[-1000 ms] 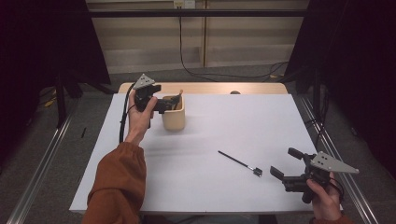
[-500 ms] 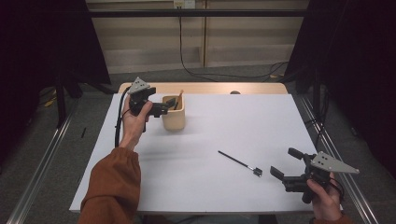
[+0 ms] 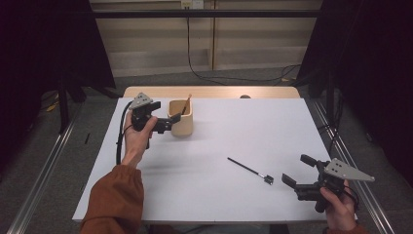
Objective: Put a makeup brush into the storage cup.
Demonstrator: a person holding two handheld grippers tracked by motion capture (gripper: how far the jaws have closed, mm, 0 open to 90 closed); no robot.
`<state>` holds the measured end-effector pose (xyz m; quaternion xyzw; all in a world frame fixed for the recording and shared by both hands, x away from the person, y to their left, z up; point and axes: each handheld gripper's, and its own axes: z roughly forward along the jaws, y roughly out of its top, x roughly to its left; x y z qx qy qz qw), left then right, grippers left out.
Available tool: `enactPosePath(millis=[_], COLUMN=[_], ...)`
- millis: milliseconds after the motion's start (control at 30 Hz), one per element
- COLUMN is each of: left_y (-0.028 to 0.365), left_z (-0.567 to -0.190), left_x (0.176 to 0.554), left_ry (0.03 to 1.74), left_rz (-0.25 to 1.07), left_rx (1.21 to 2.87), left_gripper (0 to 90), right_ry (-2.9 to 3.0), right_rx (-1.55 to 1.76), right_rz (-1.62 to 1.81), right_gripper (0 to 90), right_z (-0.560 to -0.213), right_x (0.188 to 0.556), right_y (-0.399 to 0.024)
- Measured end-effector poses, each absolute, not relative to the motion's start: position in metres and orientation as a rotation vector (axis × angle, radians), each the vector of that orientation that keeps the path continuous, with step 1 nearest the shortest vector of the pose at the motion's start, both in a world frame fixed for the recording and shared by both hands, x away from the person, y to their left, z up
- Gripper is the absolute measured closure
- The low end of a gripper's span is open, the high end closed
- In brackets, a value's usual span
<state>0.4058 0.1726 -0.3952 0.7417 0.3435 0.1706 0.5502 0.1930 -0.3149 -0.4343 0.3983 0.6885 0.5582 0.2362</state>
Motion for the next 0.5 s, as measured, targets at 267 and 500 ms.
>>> enactPosePath(millis=[267,500], left_y=[0.173,0.177], left_z=[-0.402,-0.4], left_x=[0.389,0.377], left_ry=[0.798,0.804], left_rz=[0.414,0.433], left_rx=[1.746,1.718], left_gripper=[2.1,2.3], right_ry=[1.89,1.892], right_rx=[1.094,1.089], right_rz=[1.531,1.527], right_gripper=[0.0,0.0], right_z=[-0.434,-0.434], right_x=[0.193,0.193], right_y=[-0.314,-0.314])
